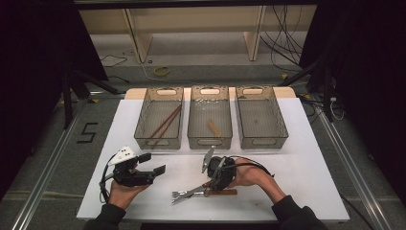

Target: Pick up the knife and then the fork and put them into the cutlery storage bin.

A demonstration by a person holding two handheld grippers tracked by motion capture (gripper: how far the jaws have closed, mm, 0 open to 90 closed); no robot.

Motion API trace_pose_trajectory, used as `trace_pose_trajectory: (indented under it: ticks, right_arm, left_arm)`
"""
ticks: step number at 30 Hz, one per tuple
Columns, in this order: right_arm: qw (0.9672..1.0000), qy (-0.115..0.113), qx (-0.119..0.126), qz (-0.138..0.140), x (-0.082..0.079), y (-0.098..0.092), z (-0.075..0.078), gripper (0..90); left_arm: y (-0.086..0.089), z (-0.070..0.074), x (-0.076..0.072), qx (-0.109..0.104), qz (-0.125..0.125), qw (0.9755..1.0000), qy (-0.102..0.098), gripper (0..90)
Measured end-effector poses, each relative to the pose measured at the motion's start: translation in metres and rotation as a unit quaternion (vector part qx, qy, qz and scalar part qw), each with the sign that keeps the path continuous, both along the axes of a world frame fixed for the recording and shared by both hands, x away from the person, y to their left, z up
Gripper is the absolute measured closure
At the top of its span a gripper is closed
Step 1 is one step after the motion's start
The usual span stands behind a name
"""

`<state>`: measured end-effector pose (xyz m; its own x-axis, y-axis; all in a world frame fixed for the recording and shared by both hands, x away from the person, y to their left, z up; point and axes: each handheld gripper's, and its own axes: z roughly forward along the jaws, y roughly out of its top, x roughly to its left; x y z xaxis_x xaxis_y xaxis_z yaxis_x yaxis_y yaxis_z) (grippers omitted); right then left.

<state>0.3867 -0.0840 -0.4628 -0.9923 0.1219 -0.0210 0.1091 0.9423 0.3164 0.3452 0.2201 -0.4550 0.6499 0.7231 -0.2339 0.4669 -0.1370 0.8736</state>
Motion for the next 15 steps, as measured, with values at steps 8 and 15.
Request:
trace_pose_trajectory:
  ticks: [8,15]
  right_arm:
    - [0.9997,-0.012,-0.005,0.023,-0.0058,0.0021,0.0012,66.1]
    - [0.9987,-0.018,-0.008,0.047,-0.0083,0.0020,0.0016,71.8]
  left_arm:
    - [-0.0001,0.0001,-0.0002,-0.002,0.001,1.0000,0.000,17.6]
    - [0.0001,0.0001,-0.0002,-0.001,0.001,1.0000,0.000,17.6]
